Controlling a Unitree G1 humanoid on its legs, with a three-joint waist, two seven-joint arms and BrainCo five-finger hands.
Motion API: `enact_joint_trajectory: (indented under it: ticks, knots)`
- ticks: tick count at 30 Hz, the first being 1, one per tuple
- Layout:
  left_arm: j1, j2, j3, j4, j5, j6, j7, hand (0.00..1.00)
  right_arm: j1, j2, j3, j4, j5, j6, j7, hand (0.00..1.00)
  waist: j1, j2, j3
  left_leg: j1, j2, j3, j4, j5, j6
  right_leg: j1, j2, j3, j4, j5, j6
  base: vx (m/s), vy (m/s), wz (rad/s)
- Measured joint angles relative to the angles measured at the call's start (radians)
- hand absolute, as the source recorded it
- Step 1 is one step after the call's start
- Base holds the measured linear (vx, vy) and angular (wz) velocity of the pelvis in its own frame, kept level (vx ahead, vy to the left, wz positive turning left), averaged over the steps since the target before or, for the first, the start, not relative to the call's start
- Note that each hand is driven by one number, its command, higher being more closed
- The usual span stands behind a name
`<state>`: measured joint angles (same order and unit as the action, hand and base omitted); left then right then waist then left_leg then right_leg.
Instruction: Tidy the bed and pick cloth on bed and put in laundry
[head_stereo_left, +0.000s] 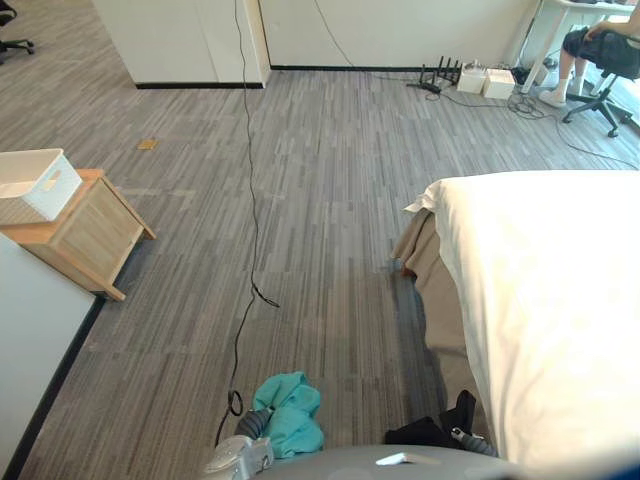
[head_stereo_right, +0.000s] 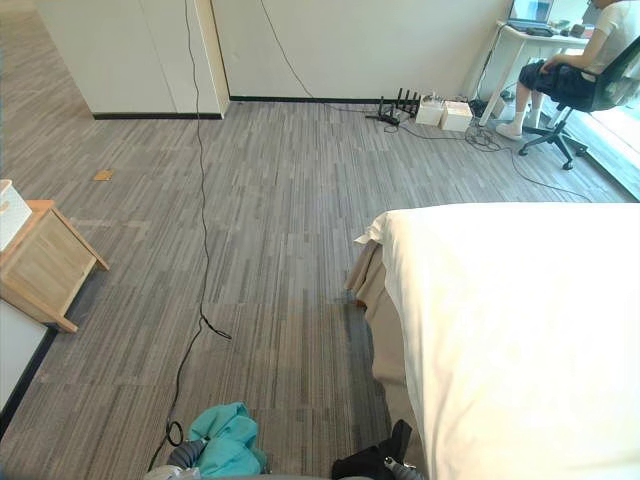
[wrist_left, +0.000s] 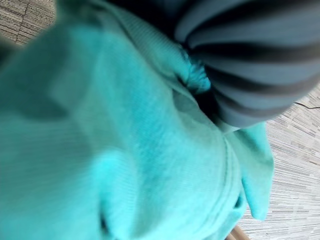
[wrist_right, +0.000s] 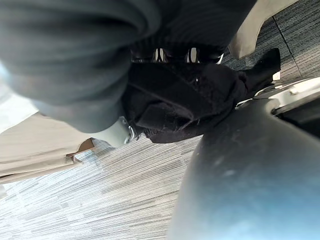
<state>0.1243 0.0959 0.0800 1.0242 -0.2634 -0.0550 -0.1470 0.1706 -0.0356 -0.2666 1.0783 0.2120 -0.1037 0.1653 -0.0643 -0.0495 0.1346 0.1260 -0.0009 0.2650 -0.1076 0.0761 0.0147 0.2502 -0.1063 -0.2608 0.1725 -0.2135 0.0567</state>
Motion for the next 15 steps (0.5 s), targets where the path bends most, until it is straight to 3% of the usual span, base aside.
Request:
enact_joint_trajectory:
  ticks: [5,11,14,15]
  knots:
    - [0.000,-0.001,0.003,-0.001,0.002,0.001,0.005,1.00,0.000,0.000,0.000,0.000,0.004,0.000,-0.005,1.00,0.001,0.000,0.003,-0.002,0.000,0.000,0.000,-0.003,-0.004,-0.001,0.000,0.000,0.000,0.000,0.000,0.00,0.000,0.00]
    - [-0.002,-0.030,0.094,-0.006,0.022,0.018,0.097,1.00,0.001,0.002,0.008,-0.013,0.062,0.032,-0.021,1.00,0.013,-0.002,0.013,-0.015,0.001,0.004,0.003,-0.026,0.000,-0.011,-0.001,0.001,-0.003,0.000,0.000,0.00,0.000,-0.04]
    - [-0.001,-0.048,0.167,-0.065,0.018,0.024,0.140,1.00,0.006,-0.010,0.048,-0.054,0.081,0.061,-0.025,1.00,0.036,0.001,0.046,-0.149,0.051,0.019,0.287,-0.140,0.000,-0.033,0.003,0.002,0.006,-0.001,-0.001,0.06,-0.031,-0.09]
    - [-0.004,-0.059,0.208,-0.097,0.003,0.020,0.157,1.00,0.007,-0.018,0.062,-0.076,0.083,0.079,-0.025,1.00,0.056,0.009,0.072,-0.254,0.108,0.026,0.524,-0.202,0.002,-0.028,0.020,0.000,0.005,-0.016,-0.024,-0.02,-0.041,-0.21]
